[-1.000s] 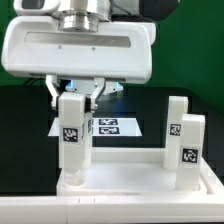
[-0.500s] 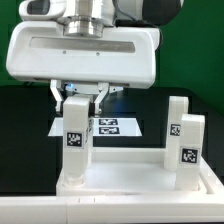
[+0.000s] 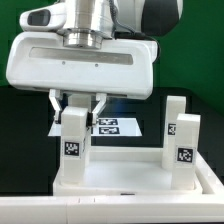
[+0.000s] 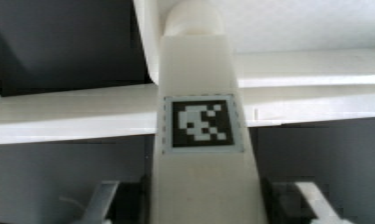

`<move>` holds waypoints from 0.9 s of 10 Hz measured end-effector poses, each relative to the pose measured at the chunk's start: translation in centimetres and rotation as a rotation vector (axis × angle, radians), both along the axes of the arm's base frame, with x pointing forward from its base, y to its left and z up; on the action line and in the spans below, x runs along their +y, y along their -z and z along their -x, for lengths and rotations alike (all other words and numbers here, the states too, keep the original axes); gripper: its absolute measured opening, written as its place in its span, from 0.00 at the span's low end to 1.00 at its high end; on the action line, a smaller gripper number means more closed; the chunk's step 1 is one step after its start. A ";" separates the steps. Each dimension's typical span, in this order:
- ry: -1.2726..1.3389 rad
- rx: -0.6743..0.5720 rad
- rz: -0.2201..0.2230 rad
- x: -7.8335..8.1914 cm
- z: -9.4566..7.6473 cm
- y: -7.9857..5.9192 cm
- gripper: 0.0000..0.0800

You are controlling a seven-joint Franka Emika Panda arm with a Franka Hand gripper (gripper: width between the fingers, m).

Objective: Assemble desk

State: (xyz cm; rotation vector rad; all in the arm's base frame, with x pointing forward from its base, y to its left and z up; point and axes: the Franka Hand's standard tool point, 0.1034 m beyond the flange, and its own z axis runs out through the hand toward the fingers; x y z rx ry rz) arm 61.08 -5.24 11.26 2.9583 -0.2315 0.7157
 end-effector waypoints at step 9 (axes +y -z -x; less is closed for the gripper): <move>0.087 0.348 -0.235 -0.8 0.0 -1.5 0.81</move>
Offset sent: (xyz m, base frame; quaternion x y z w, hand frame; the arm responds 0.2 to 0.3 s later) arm 0.0000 0.0000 0.0000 0.0000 0.0000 0.0000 1.0000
